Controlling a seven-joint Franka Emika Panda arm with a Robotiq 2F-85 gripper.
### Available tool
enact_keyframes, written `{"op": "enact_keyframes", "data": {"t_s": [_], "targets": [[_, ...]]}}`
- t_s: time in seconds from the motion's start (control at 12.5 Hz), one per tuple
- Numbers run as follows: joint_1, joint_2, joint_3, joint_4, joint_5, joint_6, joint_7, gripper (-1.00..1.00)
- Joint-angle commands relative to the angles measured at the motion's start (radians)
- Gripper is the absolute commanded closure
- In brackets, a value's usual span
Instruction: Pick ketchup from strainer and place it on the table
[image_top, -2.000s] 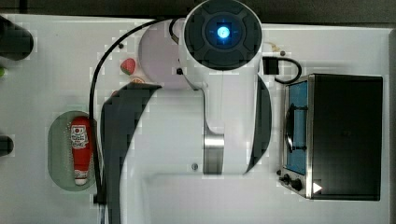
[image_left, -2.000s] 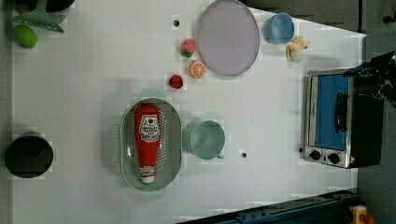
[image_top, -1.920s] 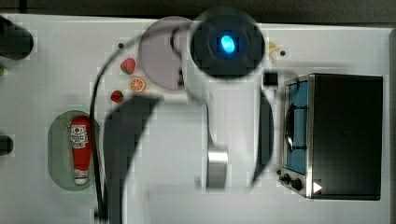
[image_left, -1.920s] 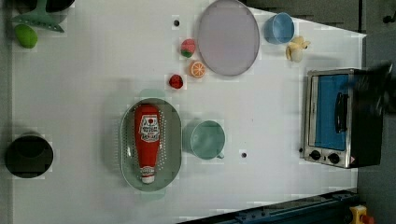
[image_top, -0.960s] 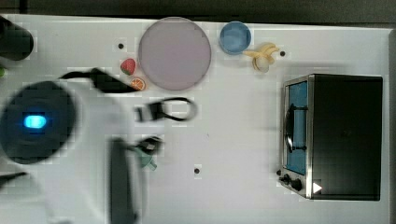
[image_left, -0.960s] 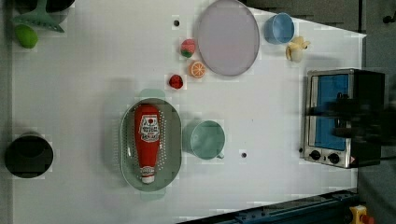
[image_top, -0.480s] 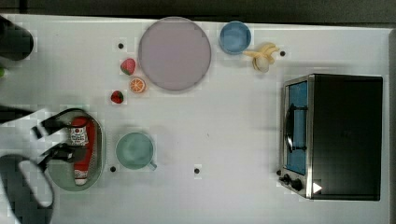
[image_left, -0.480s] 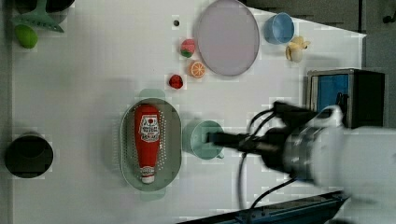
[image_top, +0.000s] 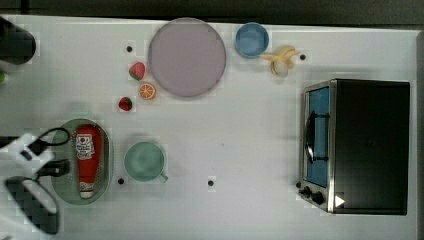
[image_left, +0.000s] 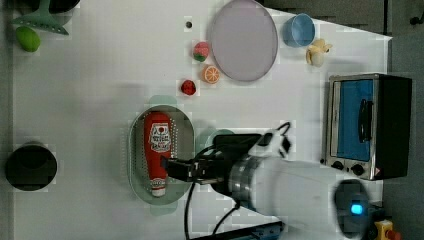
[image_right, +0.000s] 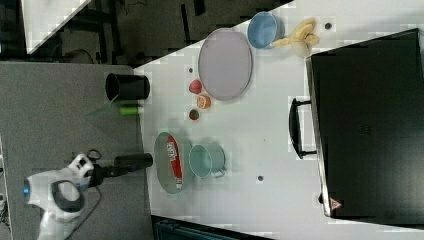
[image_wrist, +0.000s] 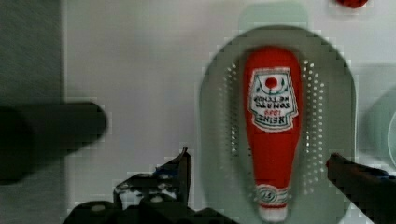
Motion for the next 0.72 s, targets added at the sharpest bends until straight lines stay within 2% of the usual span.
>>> {"op": "enact_keyframes", "data": {"t_s": [0.08,0.32,0.72], "targets": [[-0.023,0.091,-0.027,-0.062,-0.099,0.117,0.135,-1.00],[-0.017,0.222,-0.030,-0.061,-0.238,0.172,0.254,-1.00],[0.000,0.396,-0.061,-0.023,-0.463,0.241,0.346,-1.00]]}}
